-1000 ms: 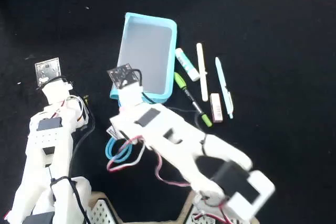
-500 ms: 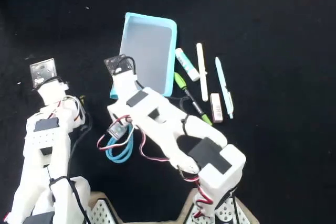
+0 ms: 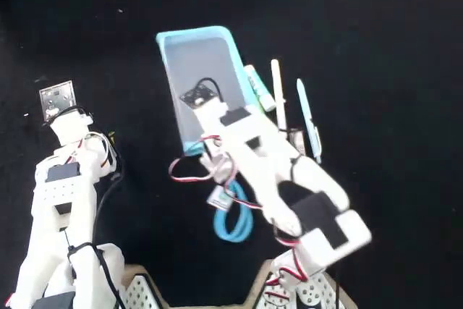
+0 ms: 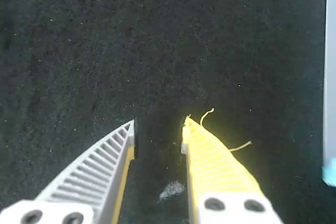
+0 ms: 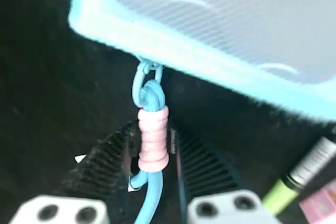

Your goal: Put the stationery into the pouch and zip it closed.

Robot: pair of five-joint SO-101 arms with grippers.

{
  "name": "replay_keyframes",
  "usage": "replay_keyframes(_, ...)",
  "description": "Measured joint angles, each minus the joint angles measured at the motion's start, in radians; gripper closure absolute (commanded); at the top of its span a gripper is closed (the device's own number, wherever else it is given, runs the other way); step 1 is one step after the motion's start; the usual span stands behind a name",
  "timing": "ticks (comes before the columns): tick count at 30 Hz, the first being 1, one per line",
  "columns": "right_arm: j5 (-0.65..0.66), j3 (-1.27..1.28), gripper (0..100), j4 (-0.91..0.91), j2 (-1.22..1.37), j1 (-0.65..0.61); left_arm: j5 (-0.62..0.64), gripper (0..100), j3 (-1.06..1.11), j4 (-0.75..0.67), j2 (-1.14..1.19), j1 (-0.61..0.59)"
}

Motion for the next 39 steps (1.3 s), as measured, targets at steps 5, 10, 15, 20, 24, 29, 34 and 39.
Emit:
replay_keyframes(5, 0.135, 0.210, 90.0, -0.075, -0.186, 0.021, 0.000, 85, 0.000, 0.000, 0.000, 0.000)
replay_keyframes(10, 0.149, 0.359, 76.3, -0.201, -0.324, 0.021, 0.000, 85, 0.000, 0.000, 0.000, 0.000)
replay_keyframes(15, 0.149, 0.365, 79.9, -0.213, -0.373, 0.014, 0.000, 85, 0.011, 0.000, 0.000, -0.018)
replay_keyframes(20, 0.126, 0.344, 81.2, -0.215, -0.374, -0.009, 0.000, 85, 0.011, 0.000, 0.000, -0.018)
replay_keyframes(24, 0.103, 0.339, 81.2, -0.241, -0.374, -0.009, 0.000, 85, 0.011, 0.000, 0.000, -0.018)
replay_keyframes(29, 0.097, 0.338, 81.4, -0.333, -0.354, -0.009, 0.000, 85, 0.011, 0.000, 0.000, -0.018)
replay_keyframes(34, 0.097, 0.338, 81.5, -0.451, -0.213, -0.009, 0.000, 85, 0.011, 0.000, 0.000, -0.018)
replay_keyframes(39, 0.097, 0.244, 84.8, -0.376, -0.141, -0.011, 0.000, 85, 0.011, 0.000, 0.000, -0.018)
